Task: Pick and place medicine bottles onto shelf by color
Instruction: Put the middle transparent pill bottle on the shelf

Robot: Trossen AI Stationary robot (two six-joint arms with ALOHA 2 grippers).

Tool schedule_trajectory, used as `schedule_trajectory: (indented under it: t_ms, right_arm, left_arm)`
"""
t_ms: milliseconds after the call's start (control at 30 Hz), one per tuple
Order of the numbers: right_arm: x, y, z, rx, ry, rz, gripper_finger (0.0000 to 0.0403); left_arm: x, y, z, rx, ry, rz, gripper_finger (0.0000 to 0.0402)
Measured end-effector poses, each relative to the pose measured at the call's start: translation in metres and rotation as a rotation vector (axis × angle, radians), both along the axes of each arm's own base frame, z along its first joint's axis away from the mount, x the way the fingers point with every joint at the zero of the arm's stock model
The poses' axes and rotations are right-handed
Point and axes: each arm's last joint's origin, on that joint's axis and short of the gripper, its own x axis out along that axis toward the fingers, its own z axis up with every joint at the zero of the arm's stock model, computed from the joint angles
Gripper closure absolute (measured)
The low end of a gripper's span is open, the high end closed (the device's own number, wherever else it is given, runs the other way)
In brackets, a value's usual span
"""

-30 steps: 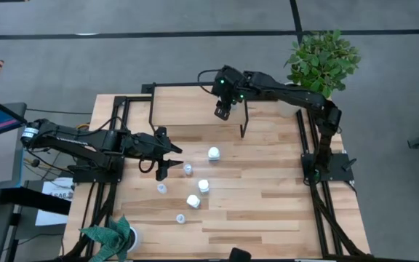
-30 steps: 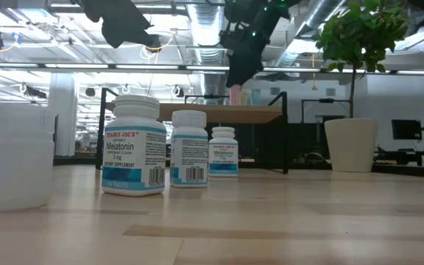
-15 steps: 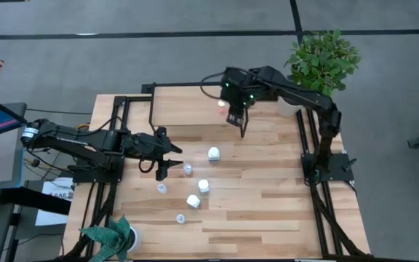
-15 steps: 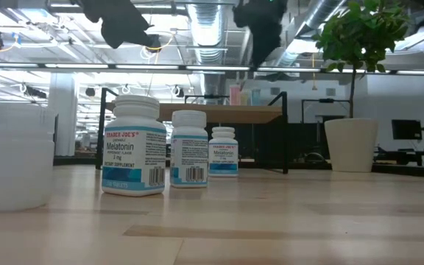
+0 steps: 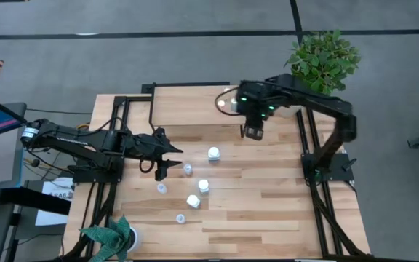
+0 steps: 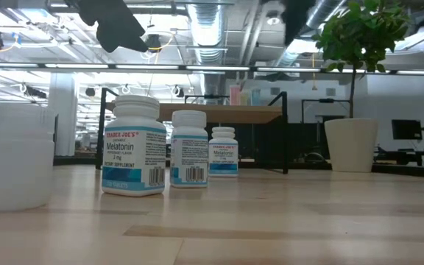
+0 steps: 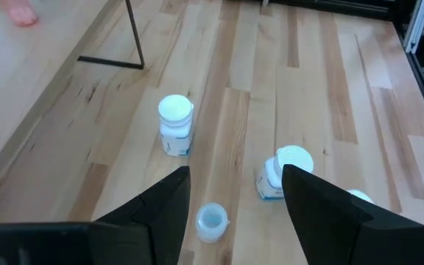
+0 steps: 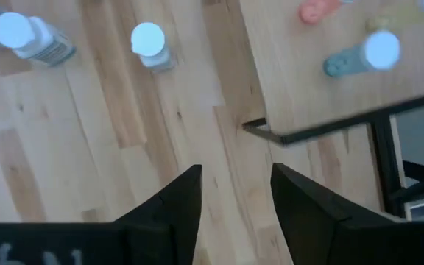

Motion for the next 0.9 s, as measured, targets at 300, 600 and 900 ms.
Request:
schedule_trajectory:
  t_ms: [300,600,900]
  right_arm:
    - [-0.069,0.051,0.004,0.049,-0.155,-0.042,0.0227]
    - [-0.113,0.096,-0.029,0.141,-0.313,-0.056,0.0227]
    - [-0.117,0.117,-0.052,0.135,-0.392,-0.081,0.0229]
  left_arm:
    - [-0.006,-0.01,-0.007,-0.077,0.101,-0.173,0.0199]
    - [-0.022,-0.043,-0.014,-0.121,0.222,-0.268,0.0199]
    - [-0.046,-0.063,-0.029,-0.141,0.457,-0.226,0.0199]
